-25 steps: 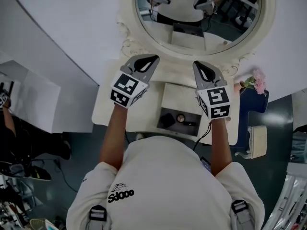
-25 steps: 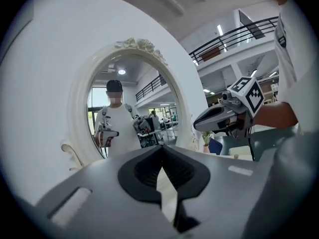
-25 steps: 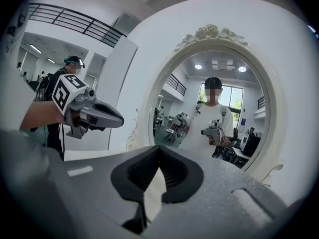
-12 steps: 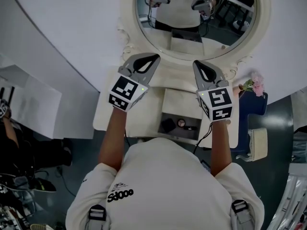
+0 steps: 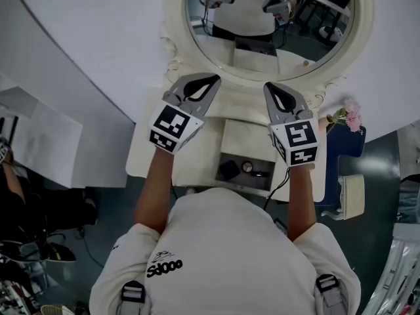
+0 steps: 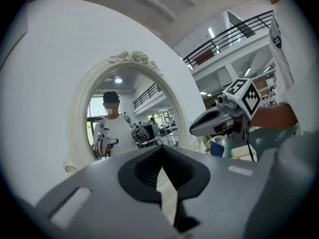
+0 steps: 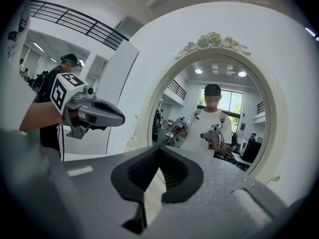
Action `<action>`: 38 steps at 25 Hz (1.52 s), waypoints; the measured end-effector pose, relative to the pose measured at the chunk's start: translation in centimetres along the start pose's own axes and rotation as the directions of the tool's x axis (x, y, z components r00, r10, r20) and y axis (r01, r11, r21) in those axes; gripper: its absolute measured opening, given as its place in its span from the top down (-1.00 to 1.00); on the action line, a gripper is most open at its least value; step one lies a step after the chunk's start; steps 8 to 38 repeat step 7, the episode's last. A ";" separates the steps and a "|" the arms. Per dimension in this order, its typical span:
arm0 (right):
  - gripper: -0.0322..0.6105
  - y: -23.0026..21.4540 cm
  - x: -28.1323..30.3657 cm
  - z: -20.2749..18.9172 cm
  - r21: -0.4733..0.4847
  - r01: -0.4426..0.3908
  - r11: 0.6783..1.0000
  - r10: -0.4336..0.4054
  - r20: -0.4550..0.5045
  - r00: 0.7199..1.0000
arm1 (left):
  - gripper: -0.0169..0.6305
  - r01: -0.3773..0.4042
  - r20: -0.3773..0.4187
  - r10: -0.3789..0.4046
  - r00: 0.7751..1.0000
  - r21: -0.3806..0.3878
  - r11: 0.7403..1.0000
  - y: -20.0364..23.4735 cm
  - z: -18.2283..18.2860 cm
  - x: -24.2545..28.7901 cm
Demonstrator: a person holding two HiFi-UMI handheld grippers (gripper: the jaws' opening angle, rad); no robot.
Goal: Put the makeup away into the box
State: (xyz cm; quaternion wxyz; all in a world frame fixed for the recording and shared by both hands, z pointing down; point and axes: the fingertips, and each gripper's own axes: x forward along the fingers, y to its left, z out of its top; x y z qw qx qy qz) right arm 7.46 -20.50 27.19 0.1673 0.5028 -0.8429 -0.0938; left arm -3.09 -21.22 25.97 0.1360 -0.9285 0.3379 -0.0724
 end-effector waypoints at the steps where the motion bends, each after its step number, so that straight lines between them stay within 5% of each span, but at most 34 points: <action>1: 0.89 0.0 0.0 0.0 0.001 -0.001 1.000 0.001 -0.001 1.000 | 0.89 0.001 -0.001 -0.001 1.000 -0.001 1.000 0.0 -0.1 0.0; 38: 0.89 0.0 0.0 -0.2 0.004 -0.001 1.000 0.001 -0.004 1.000 | 0.89 0.004 -0.006 -0.004 1.000 0.000 1.000 -0.2 -0.2 0.0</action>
